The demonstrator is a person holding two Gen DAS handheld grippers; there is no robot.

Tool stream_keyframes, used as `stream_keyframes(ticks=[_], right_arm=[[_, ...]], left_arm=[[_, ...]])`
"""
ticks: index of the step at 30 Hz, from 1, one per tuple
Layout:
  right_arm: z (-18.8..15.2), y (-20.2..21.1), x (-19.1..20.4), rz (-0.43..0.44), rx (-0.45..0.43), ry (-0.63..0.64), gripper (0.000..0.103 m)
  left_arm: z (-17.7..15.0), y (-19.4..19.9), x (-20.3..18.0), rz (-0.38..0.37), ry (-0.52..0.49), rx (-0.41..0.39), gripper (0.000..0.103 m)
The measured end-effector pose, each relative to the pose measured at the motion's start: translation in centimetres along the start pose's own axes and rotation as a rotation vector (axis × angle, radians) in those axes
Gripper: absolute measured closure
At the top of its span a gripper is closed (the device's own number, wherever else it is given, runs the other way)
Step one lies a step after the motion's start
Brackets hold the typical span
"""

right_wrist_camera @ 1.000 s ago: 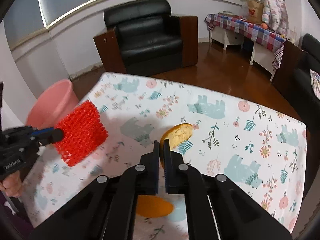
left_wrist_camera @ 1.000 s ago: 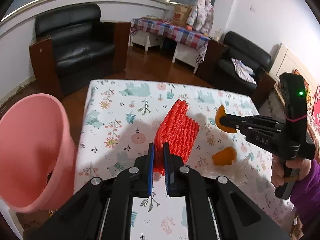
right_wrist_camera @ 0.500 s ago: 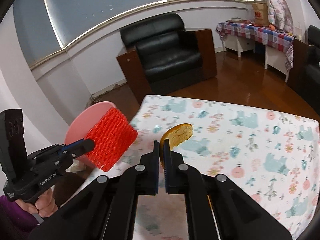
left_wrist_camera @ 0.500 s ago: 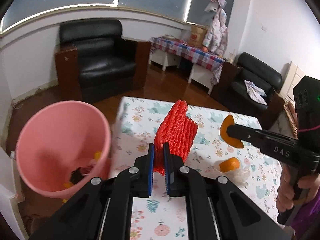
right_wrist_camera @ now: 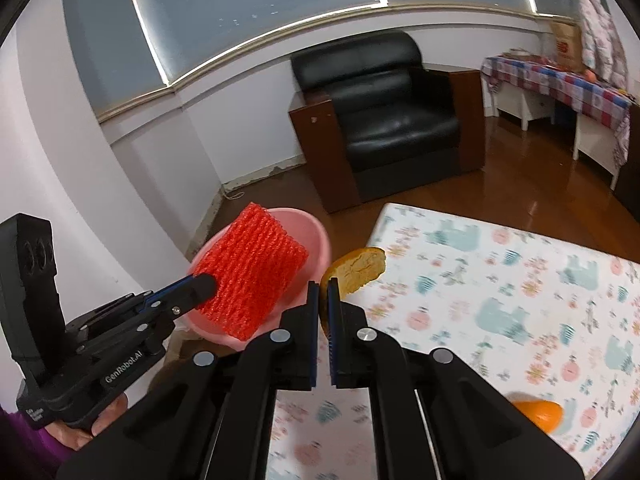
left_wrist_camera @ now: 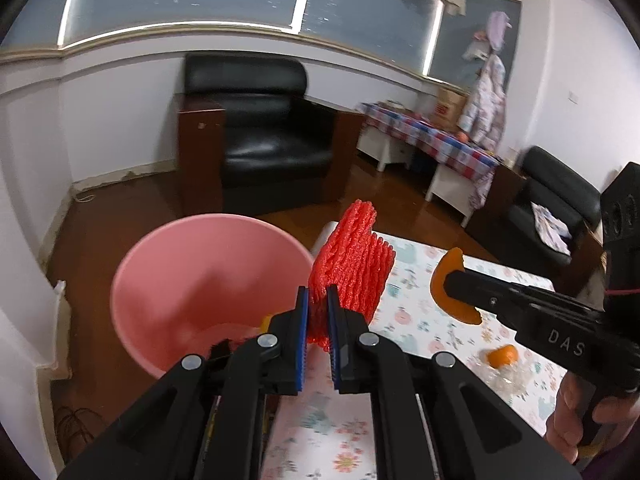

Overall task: Collect trash
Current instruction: 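Carry the red mesh sleeve and orange peel over the pink bucket, then open both tools to drop the red mesh and orange peel into the bucket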

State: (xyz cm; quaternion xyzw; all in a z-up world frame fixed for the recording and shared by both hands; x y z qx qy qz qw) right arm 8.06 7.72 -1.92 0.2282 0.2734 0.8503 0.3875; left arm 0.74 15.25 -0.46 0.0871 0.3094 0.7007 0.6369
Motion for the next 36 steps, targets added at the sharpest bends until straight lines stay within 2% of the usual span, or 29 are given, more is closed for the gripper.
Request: stream_keyframes(ticks=[12,25,36], right_arm=[[1.1,-4.0,6.1,0.031,0.031,0.052,0.098],[0.1,-8.0,9.6,0.033,0.096,0.110,0.098],[-0.9,-9.7,11.0,0.026,0.131,0.141,0.098]], left_arm=[[0.5,1.8,5.9,0.126,0.053,-0.042,0.095],[-0.4,0.3,11.7,0.189,0.137,-0.017,0.095],[-1.5,-0.9,13.6,0.224,0.171,0.009,0.094]])
Point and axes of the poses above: each gripper's, at about its wrist camera, not at the fingertips, and y roughly against the way its jaws point, x to its left, z to its top, the point moved 6 cm from there along -y, roughly the way its jaws point, and after that the axes turned 10 degrees about -z, right-handed, at the moved point
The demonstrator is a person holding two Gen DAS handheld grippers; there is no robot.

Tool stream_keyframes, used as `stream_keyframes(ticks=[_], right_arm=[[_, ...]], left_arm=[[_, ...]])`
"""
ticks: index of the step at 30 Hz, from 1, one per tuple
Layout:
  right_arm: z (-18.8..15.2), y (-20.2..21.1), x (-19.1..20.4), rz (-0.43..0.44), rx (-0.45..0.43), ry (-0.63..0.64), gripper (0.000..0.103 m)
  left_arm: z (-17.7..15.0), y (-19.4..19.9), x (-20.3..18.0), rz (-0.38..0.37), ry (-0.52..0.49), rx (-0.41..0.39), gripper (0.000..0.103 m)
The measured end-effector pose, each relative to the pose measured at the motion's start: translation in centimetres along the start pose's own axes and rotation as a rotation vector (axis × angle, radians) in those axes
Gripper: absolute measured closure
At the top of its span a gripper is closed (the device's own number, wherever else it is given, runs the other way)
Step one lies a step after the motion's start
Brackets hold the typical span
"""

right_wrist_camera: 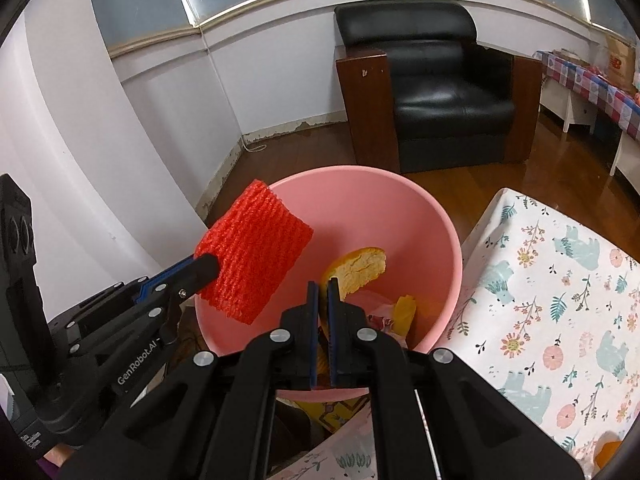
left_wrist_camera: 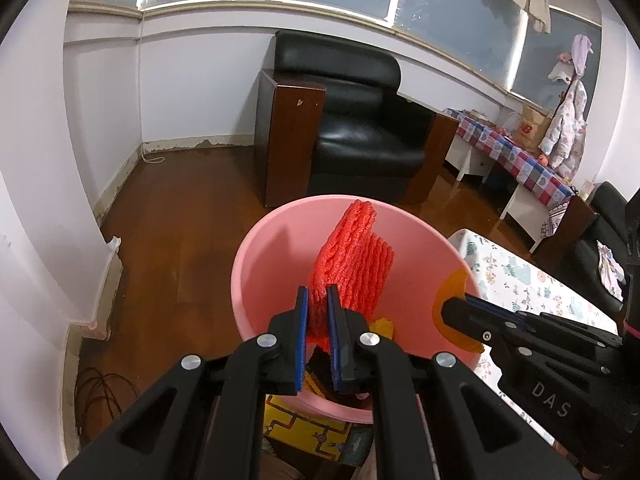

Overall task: Collect trash
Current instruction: 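Open both tools to drop the red mesh and orange peel into the bucket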

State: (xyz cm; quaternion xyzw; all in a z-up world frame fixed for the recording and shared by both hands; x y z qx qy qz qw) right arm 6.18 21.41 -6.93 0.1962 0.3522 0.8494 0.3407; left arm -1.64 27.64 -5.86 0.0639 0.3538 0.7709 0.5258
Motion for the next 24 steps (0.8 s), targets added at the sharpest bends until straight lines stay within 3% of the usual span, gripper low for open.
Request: stream_keyframes(ticks=[9,11,15,24], right_arm=[[-0.07,-0.70,-0.35,-0.002,0.029,-0.014,0.098],[0.12,-1.00,-0.55,-0.001,0.038,-0.019,0.096],[0.20,-0.90,-0.77,0.011,0.027,-0.034,0.072],[0.18,-0.21,-0.80,-0.001,0.003,-0.023,0.070]], left_arm=[[-0.04,-0.81,-0.19,0.009,0.011,0.011,0.093],[-0.17,-0.80,-0.15,0.009,0.012,0.012,0.088],[-0.20,-0.79,-0.12,0.013,0.015,0.008,0.075],[-0.38,-0.66,-0.50,0.012,0.004,0.006,0.072]])
Point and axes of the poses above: each gripper's, at about its wrist camera, not at the fingertips, and y roughly against the way its jaws point, x to its left, z to its top, the point moved 6 cm from there along -y, roughly the way its jaws point, and after that the axes turned 10 degrees about -z, right-handed, at the moved point
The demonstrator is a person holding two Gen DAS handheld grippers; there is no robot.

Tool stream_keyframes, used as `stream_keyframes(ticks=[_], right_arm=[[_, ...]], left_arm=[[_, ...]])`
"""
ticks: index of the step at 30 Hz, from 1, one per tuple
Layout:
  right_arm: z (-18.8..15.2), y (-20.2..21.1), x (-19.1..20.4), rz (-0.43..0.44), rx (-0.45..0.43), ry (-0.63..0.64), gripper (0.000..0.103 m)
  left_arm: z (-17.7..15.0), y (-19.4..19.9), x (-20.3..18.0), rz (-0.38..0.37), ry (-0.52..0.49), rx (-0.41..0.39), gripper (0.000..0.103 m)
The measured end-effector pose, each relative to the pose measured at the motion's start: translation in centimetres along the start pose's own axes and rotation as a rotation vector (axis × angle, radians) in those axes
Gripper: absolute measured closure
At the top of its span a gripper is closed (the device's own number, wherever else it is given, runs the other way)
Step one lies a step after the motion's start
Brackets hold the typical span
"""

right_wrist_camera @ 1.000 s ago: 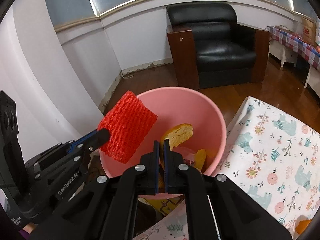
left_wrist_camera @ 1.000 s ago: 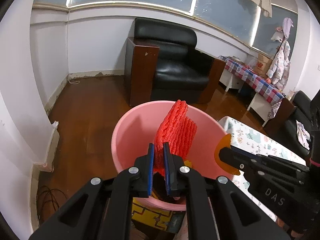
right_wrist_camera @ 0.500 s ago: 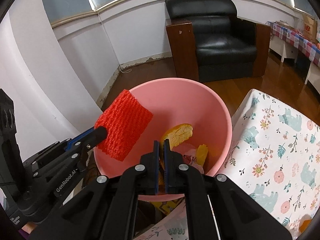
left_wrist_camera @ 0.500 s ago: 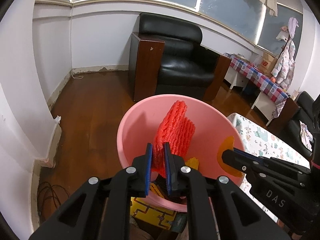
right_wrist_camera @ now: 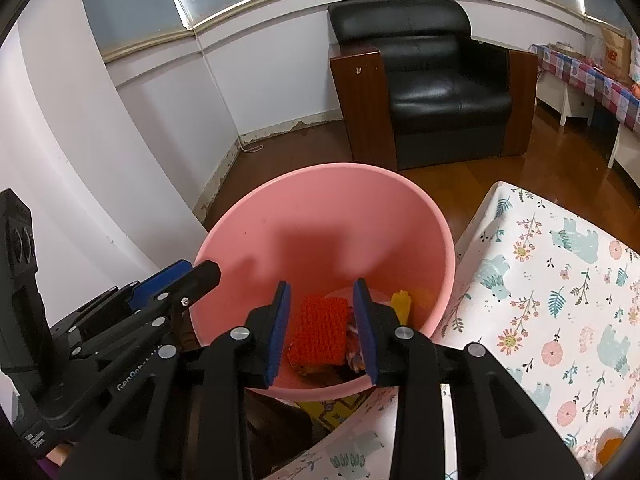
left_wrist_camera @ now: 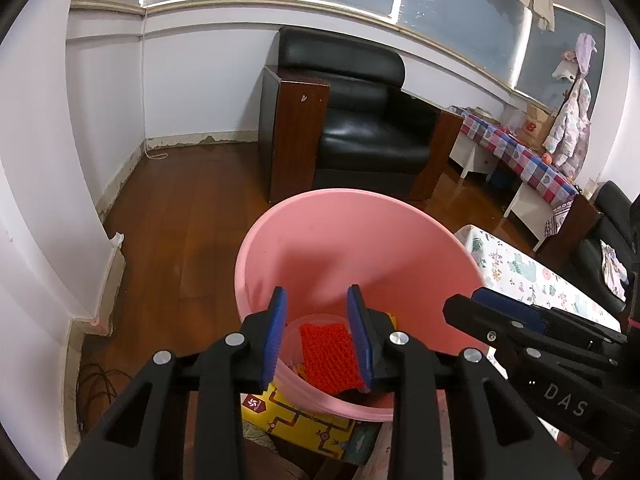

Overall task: Collect trash
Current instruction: 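Open both tools to drop the red mesh and orange peel into the bucket, then move both open tools back over the orange peel and bubble wrap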

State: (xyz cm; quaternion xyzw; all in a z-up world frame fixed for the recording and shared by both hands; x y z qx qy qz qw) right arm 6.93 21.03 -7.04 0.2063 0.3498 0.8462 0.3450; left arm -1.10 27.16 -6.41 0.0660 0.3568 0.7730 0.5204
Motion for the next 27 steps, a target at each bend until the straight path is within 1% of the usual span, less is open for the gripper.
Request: stream_keyframes(ticks=[11,16,18,20,22,27], right_arm=[[-0.6,2.0,-1.0,-0.018,-0.028,-0.022,0.070],[-1.4,3.1,-1.7,-0.025,-0.038,-0.032,0.070],[-1.7,3.7,-1.9,-0.027,-0.040,-0.040,0.070],[-2.0,4.2,-2.2,-0.033,-0.044,-0.047,0.070],[-2.7,4.9,-2.7,-0.045,-0.047,-0.053,0.070],[-4.0,7.0,-4.6,-0.082,-0.061,-0.065,0.070]], left_arm=[[0.1,1.5,-1.0,-0.019,-0.028,-0.015,0.072],[0.3,2.6,-2.1,-0.047,-0.045,-0.026,0.072],[0.2,3.0,-2.6,-0.072,-0.049,-0.026,0.071],[0.0,3.5,-3.4,-0.110,-0.052,-0.023,0.067],[-0.2,3.7,-4.2,-0.137,-0.064,-0.018,0.065],[-1.0,4.2,-7.4,-0.209,-0.123,-0.011,0.060]])
Point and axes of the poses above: each gripper's, at about its wrist camera, not at the fingertips, and y roughly against the way its jaws point, x to its left, z to its top, the point moved 6 cm from there along -y, roughly the way its jaws point, and after that the axes turned 10 degrees about -z, right-handed, at the moved point
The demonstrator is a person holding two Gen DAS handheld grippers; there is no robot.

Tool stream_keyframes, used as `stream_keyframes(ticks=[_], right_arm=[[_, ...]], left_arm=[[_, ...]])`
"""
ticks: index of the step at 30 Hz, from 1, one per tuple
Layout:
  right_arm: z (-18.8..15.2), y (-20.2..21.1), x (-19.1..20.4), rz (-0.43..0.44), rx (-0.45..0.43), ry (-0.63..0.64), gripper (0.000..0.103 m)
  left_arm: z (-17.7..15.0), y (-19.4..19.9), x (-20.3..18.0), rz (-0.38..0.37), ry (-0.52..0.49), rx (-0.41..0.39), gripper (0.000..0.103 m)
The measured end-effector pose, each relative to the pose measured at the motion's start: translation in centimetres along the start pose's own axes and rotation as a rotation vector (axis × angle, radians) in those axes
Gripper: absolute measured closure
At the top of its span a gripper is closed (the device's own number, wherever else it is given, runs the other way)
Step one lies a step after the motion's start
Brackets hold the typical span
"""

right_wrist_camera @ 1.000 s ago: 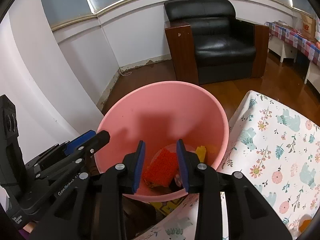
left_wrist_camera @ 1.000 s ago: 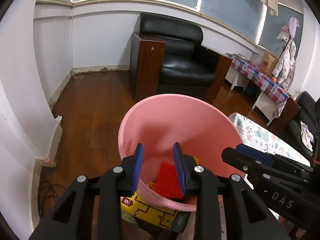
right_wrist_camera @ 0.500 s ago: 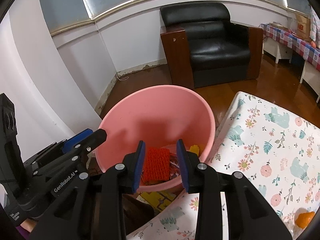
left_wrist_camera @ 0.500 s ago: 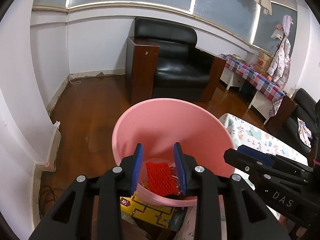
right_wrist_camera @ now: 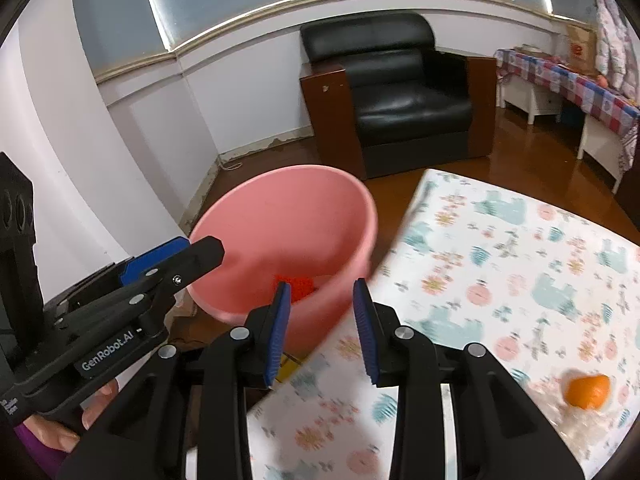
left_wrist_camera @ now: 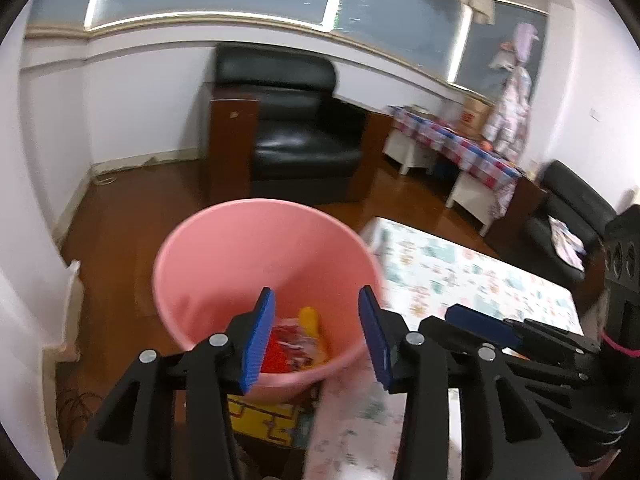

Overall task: Collect trash
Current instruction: 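Move both open tools back over the orange peel and bubble wrap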

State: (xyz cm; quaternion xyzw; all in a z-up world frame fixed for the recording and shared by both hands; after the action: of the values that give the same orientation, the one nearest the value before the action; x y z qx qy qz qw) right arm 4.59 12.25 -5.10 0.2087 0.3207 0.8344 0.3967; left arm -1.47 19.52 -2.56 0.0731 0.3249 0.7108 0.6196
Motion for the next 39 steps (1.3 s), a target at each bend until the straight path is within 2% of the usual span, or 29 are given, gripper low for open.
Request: stream_keyframes(ticks=[9,18,23,32,39], right_arm=[[-2.2,4.0,-6.0,-0.112,-0.033,-0.047,0.070],[-5.1,7.5,-13.1,-0.250,-0.056,-0.126,0.070],[-7.1,8.8,-16.9,-0.294,-0.049,-0.207,0.070],[-10.1,9.2,-21.0,-0.342,-0.031,-0.279,0.070],[-11.7,8.7,-22.3,-0.352,-0.007,-0.302,0.070]], left_arm=[[-1.6,-1.1,-7.2,-0.142,-0.102,0.066,0.058],[-4.3,-2.6,-12.6,-0.253,-0.128,0.170,0.058],[-5.2,-3.6,-14.9,-0.297,-0.147,0.220,0.053],[-7.0,-6.1,-18.2,-0.358,-0.100,0.348,0.053],[-8.4,-8.2,-19.6,-0.392,-0.003,0.453,0.052]])
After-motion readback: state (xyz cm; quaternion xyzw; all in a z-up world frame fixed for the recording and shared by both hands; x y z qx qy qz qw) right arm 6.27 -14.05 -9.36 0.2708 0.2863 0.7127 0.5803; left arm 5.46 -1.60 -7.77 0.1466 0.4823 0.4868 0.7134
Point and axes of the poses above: each gripper's, at about its wrist camera, not at the fingertips, and y roughly against the way its jaws point, x to its left, z to its top, the point moved 6 cm from there along -y, roughly the way its jaws point, and after that the axes turned 10 degrees about -z, right-handed, at the moved point
